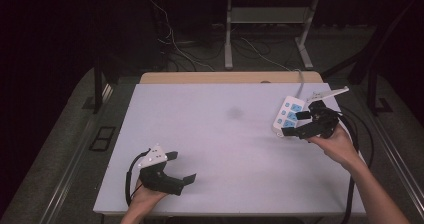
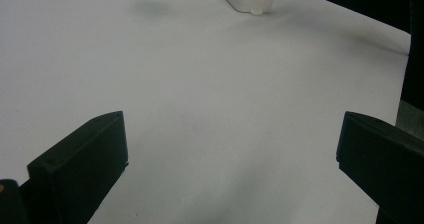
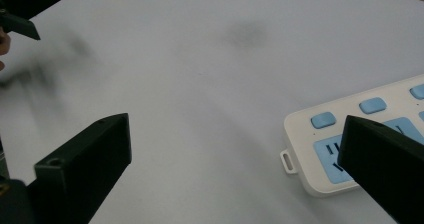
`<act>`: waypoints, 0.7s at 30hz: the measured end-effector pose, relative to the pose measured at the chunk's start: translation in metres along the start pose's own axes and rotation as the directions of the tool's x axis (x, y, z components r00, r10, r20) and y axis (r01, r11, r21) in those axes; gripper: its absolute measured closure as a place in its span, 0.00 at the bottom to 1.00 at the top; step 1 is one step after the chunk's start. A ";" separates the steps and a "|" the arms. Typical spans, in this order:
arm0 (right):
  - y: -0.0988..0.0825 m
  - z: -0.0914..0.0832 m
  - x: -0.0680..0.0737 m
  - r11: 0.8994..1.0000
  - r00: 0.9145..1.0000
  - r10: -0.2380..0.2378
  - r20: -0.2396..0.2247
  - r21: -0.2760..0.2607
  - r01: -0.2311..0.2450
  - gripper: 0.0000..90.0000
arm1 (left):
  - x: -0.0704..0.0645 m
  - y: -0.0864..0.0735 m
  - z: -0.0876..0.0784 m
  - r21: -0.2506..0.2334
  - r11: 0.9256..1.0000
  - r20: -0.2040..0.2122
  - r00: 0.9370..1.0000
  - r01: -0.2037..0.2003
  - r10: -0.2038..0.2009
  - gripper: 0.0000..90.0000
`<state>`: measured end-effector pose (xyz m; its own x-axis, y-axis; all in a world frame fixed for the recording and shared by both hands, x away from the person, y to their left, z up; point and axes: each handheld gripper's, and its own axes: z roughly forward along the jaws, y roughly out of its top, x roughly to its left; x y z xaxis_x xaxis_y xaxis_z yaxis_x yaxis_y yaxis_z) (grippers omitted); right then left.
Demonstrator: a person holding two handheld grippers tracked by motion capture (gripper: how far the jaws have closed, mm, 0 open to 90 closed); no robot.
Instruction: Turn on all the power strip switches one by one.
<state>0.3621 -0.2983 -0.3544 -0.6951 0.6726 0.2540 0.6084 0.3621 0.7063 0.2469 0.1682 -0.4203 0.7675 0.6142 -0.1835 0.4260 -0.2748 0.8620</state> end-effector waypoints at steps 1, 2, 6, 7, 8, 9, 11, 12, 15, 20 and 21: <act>0.000 0.001 -0.002 1.000 1.000 0.002 0.001 0.003 -0.002 0.01 | 0.000 0.000 0.000 0.000 1.000 0.000 1.000 0.000 0.000 0.00; 0.001 0.003 -0.004 1.000 1.000 0.004 0.003 0.004 -0.004 0.01 | 0.000 0.000 0.000 0.001 1.000 0.001 1.000 0.000 0.000 0.00; 0.003 0.008 -0.011 1.000 1.000 0.014 0.011 0.011 -0.015 0.01 | 0.000 0.000 0.000 0.003 1.000 0.002 1.000 -0.003 0.003 0.00; 0.003 0.008 -0.011 1.000 1.000 0.014 0.011 0.011 -0.015 0.01 | 0.000 0.000 0.000 0.003 1.000 0.001 1.000 -0.002 0.002 0.00; 0.004 0.009 -0.013 1.000 1.000 0.016 0.014 0.013 -0.016 0.01 | 0.000 0.000 0.000 0.003 1.000 0.002 1.000 -0.001 0.001 0.00; 0.005 0.010 -0.014 1.000 1.000 0.016 0.018 0.015 -0.016 0.01 | 0.000 0.000 0.001 0.003 1.000 0.002 1.000 0.000 0.000 0.00; 0.008 0.012 -0.018 1.000 0.999 0.017 0.028 0.019 -0.018 0.01 | 0.000 0.000 0.001 0.006 1.000 0.002 1.000 -0.001 0.001 0.00; 0.009 0.013 -0.020 1.000 0.999 0.016 0.029 0.017 -0.017 0.01 | -0.001 0.000 0.001 0.006 1.000 0.002 1.000 -0.001 0.001 0.00; 0.011 0.014 -0.022 1.000 0.999 0.023 0.031 0.012 -0.023 0.01 | -0.001 0.000 0.001 0.008 1.000 0.003 1.000 -0.004 0.004 0.00; 0.010 0.020 -0.032 0.999 0.998 0.040 0.041 0.013 -0.041 0.01 | 0.000 0.000 0.001 0.010 1.000 0.004 1.000 -0.006 0.006 0.00; 0.010 0.020 -0.032 0.999 0.998 0.040 0.041 0.013 -0.041 0.01 | 0.000 0.000 0.001 0.010 1.000 0.005 1.000 -0.006 0.006 0.00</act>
<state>0.3981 -0.3038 -0.3688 -0.6536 0.7126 0.2551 0.6414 0.3427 0.6864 0.2473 0.1670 -0.4209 0.7723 0.6091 -0.1805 0.4262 -0.2861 0.8582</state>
